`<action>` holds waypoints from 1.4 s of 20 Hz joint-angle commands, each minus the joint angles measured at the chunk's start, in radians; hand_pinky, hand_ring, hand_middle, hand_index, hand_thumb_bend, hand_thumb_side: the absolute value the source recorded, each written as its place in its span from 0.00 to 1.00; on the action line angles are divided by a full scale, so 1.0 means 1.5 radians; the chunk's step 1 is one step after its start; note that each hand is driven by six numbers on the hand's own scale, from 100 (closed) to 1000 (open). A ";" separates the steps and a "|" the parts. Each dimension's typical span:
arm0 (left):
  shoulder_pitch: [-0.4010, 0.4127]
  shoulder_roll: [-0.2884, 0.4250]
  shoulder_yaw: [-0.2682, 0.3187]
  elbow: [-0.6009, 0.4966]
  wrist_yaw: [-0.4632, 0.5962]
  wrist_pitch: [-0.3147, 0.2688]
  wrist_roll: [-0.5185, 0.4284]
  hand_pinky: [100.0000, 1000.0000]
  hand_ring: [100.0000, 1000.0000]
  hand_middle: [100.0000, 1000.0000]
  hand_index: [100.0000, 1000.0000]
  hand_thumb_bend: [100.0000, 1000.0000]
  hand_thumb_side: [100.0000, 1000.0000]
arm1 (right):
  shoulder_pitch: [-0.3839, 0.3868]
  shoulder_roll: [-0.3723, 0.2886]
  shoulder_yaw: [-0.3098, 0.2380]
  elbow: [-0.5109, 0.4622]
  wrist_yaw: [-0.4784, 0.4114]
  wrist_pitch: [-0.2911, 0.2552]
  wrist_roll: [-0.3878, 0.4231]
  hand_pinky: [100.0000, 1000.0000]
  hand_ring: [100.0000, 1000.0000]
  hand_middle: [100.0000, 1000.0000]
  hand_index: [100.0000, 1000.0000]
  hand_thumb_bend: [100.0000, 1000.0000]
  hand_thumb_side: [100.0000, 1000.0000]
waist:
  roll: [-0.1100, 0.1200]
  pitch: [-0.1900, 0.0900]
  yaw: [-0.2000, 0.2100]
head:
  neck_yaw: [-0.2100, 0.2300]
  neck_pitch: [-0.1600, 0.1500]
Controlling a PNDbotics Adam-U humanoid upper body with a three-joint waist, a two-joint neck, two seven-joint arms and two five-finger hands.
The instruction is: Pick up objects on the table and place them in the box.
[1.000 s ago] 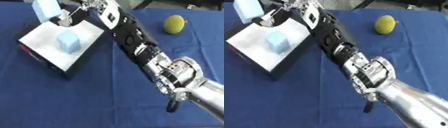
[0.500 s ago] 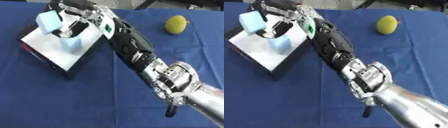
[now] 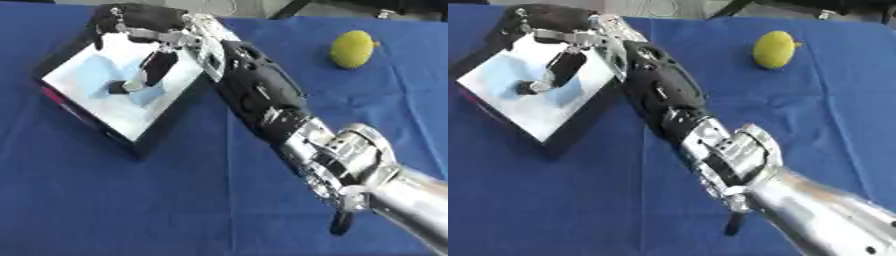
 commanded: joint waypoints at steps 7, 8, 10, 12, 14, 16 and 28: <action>-0.005 0.025 -0.002 -0.010 0.003 0.001 -0.010 0.67 1.00 0.88 0.73 0.00 0.58 | -0.036 -0.022 -0.009 -0.037 -0.028 -0.002 -0.034 1.00 0.98 0.72 0.97 0.34 0.03 | 0.012 -0.003 -0.005 | -0.009 -0.001; -0.005 0.025 -0.003 -0.010 0.003 0.001 -0.011 0.67 1.00 0.88 0.73 0.00 0.58 | -0.038 -0.024 -0.008 -0.039 -0.042 -0.002 -0.028 1.00 0.98 0.72 0.98 0.35 0.03 | 0.012 -0.003 -0.005 | -0.009 -0.001; -0.004 0.025 -0.004 -0.009 0.003 0.001 -0.012 0.67 1.00 0.88 0.73 0.00 0.58 | -0.043 -0.030 -0.007 -0.045 -0.071 -0.002 -0.013 1.00 0.99 0.72 0.98 0.33 0.00 | 0.012 -0.004 -0.007 | -0.008 -0.001; -0.003 0.026 -0.003 -0.008 0.003 0.001 -0.012 0.67 1.00 0.88 0.73 0.00 0.58 | -0.045 -0.037 -0.013 -0.047 -0.100 0.004 0.004 1.00 0.99 0.72 0.98 0.39 0.38 | 0.013 -0.004 -0.009 | -0.006 -0.001; -0.002 0.025 -0.003 -0.007 0.003 0.001 -0.010 0.67 1.00 0.88 0.73 0.00 0.59 | -0.048 -0.043 -0.018 -0.049 -0.127 0.024 0.020 1.00 0.99 0.72 0.97 0.26 0.58 | 0.014 -0.005 -0.010 | -0.004 -0.001; -0.003 0.026 -0.004 -0.006 0.004 0.002 -0.010 0.67 1.00 0.89 0.74 0.00 0.59 | -0.050 -0.047 -0.020 -0.055 -0.158 0.046 0.035 1.00 0.98 0.71 0.97 0.18 0.56 | 0.014 -0.004 -0.012 | -0.002 -0.001; 0.006 0.032 -0.004 -0.003 0.002 0.004 -0.018 0.67 1.00 0.88 0.73 0.00 0.58 | -0.093 -0.140 -0.040 -0.141 -0.457 0.182 0.091 1.00 0.96 0.69 0.98 0.13 0.19 | 0.009 -0.011 -0.027 | 0.019 -0.001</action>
